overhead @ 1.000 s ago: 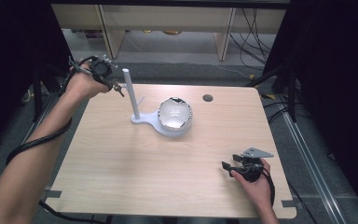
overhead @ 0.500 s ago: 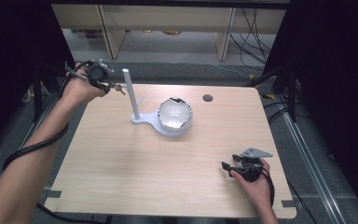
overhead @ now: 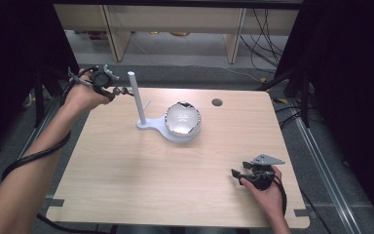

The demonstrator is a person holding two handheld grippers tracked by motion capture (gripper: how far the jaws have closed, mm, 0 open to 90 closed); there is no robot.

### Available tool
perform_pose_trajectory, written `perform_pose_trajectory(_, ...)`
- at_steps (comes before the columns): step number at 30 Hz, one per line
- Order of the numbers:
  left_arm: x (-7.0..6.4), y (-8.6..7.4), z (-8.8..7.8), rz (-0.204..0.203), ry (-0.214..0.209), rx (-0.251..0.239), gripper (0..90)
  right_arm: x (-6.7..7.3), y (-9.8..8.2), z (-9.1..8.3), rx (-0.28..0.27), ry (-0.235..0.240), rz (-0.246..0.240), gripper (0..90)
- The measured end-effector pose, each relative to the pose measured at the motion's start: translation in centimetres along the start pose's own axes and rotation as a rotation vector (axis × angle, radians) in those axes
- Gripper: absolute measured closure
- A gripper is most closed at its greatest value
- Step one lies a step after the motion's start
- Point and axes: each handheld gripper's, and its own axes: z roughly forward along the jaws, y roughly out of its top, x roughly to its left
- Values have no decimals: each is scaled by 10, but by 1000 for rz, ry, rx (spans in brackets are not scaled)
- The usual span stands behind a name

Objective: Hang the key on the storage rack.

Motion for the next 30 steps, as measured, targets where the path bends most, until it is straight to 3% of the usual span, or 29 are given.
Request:
perform_pose_trajectory(2, -1, -2, 2, -15, -1, -9, 829, 0, 0, 0, 1, 0, 0, 382)
perform_pose_trajectory(3, 1, -2, 2, 0, -1, 6, 829, 0, 0, 0, -1, -4, 0, 383)
perform_pose_trajectory(4, 0, -3, 4, -20, 0, -8, 829, 0, 0, 1, 2, 1, 0, 383)
perform_pose_trajectory(13, -1, -2, 10, -12, -9, 5, 828, 0, 0, 0, 3, -5, -2, 383)
perform_pose_trajectory(16, -2, -3, 12, -31, -17, -9, 822, 0, 0, 0, 1, 0, -1, 382)
perform_pose_trajectory(24, -5, -12, 8, -54, -62, -52, 683, 0, 0, -1, 10, 10, -5, 382)
perform_pose_trajectory(30, -7, -27, 7, -94, -91, -125, 540, 0, 0, -1, 9, -4, -8, 382)
